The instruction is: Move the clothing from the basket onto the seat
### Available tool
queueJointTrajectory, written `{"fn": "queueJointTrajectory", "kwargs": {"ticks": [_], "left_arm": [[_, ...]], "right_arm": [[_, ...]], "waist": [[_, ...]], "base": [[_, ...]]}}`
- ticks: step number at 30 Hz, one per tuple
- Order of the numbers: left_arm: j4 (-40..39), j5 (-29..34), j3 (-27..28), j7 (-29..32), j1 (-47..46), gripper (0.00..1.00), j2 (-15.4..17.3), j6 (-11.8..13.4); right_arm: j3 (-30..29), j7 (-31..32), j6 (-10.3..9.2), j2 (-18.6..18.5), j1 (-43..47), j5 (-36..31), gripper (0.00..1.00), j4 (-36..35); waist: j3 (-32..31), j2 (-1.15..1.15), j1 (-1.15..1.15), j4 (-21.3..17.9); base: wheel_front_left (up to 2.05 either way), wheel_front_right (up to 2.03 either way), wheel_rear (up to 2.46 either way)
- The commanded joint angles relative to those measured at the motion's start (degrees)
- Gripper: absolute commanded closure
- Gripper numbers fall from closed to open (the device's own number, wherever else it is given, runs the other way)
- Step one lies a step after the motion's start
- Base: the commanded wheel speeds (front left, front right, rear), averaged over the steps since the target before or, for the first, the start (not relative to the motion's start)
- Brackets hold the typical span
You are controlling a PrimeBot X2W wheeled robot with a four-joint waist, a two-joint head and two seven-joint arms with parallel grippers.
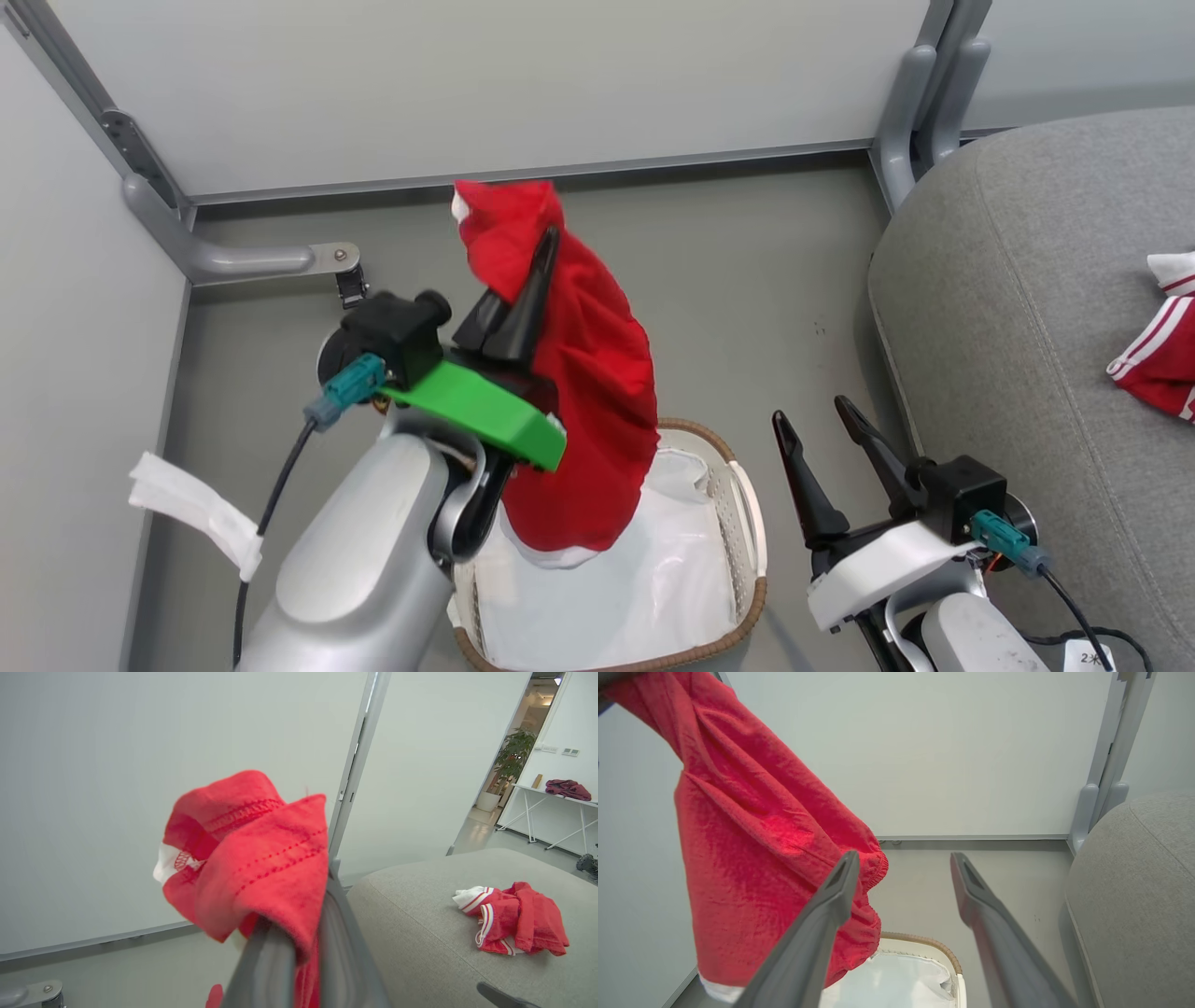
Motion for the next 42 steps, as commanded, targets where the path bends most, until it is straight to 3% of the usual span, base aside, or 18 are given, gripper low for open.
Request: {"fn": "queueJointTrajectory", "kwargs": {"ticks": [1, 17, 29, 42], "left_arm": [[-1.0, -0.48, -0.14, -0.19, -1.74, 1.0, 0.09, 0.11], [-7.21, 0.19, 0.69, -0.13, -5.89, 1.0, -0.13, 0.11], [-7.5, -1.03, -0.32, -0.13, -4.44, 1.0, -0.75, 0.11], [-8.2, -1.77, -1.62, -0.13, -4.54, 1.0, -1.11, 0.11]], "right_arm": [[0.22, 0.0, -0.08, -0.26, 0.39, 0.22, 0.0, 0.19], [2.21, 0.0, -0.08, -0.25, -0.19, 0.06, 0.0, -0.27], [9.53, 0.0, -0.08, -0.59, -12.81, -3.7, 0.0, -0.78], [20.31, 0.0, -0.08, -5.03, -25.7, -2.23, 0.0, 2.09]], "waist": [[-0.03, 0.0, 0.0, 0.02], [0.72, 0.0, 0.0, -1.41], [1.67, 0.0, 0.0, -1.1], [1.96, 0.0, 0.0, 0.8]], "base": [[0.0, 0.0, 0.0], [0.0, 0.0, 0.0], [0.0, 0.0, 0.0], [0.0, 0.0, 0.0]]}}
